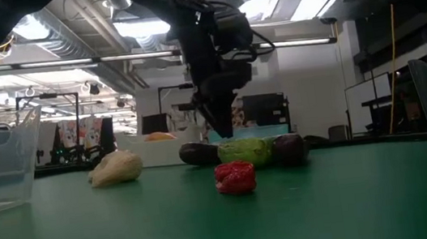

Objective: Sort produce into baskets
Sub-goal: Put the eggplant into the left black bin

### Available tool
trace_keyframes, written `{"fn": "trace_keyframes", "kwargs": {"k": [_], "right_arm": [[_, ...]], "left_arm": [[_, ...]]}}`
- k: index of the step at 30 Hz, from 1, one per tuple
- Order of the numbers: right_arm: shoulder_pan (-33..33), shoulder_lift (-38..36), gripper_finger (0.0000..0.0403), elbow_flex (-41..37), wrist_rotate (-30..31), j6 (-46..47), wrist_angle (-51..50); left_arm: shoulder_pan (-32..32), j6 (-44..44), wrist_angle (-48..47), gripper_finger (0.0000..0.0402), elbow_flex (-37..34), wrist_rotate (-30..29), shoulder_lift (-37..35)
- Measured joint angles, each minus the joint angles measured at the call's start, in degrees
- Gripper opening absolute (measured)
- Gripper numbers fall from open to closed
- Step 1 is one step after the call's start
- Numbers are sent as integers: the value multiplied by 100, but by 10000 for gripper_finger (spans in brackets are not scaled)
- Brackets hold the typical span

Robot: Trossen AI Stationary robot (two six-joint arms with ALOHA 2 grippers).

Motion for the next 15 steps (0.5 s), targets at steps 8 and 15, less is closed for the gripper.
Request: {"fn": "trace_keyframes", "kwargs": {"k": [8, 15], "right_arm": [[0, 0, 360, 0, 0, 0, 11], [2, 0, 360, -1, 2, 0, 14]], "left_arm": [[-55, 334, -971, 255, 412, -76, 4], [204, -572, -1080, 313, 6, -404, 4]]}}
